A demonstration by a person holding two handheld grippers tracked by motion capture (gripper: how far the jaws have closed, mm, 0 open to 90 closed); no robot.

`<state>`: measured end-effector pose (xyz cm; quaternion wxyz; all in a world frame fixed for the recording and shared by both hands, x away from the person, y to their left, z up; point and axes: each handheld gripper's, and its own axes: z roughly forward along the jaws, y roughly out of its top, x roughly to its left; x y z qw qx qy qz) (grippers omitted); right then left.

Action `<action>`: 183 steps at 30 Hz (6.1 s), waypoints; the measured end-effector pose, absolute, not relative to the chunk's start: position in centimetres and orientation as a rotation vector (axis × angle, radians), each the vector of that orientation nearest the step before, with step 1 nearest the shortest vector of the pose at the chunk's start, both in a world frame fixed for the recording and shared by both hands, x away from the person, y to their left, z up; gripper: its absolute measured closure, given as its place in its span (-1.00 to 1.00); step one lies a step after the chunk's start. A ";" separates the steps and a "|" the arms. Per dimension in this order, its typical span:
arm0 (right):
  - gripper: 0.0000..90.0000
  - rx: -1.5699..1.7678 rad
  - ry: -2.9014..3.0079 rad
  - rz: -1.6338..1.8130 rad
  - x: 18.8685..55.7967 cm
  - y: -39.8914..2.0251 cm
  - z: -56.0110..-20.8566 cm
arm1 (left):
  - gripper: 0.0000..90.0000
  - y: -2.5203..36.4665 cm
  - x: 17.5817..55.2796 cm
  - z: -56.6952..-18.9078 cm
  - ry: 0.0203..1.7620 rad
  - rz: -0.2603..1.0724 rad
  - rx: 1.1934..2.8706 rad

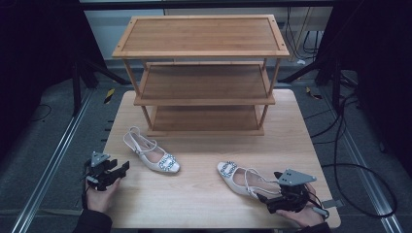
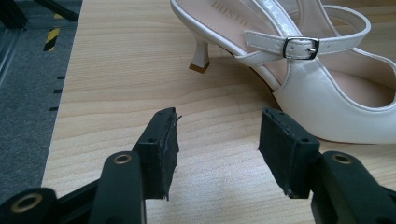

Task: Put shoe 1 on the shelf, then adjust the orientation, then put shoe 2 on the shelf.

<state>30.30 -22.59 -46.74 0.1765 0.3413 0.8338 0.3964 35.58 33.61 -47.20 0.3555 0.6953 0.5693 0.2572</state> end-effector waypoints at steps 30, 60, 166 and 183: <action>-0.22 0.867 2.577 1.103 31.6 -21.4 -48.5 | 0.03 33.6 35.8 -47.3 1.470 0.663 1.800; -0.12 1.143 2.230 1.272 35.7 -16.0 -45.9 | 0.03 34.0 35.8 -47.3 1.480 0.663 1.786; 0.71 1.275 2.053 1.216 50.8 -3.1 -49.9 | 0.05 34.3 35.7 -47.3 1.463 0.647 1.782; 0.40 1.307 2.018 1.150 52.0 -2.9 -50.4 | 0.05 34.4 35.6 -47.3 1.465 0.645 1.778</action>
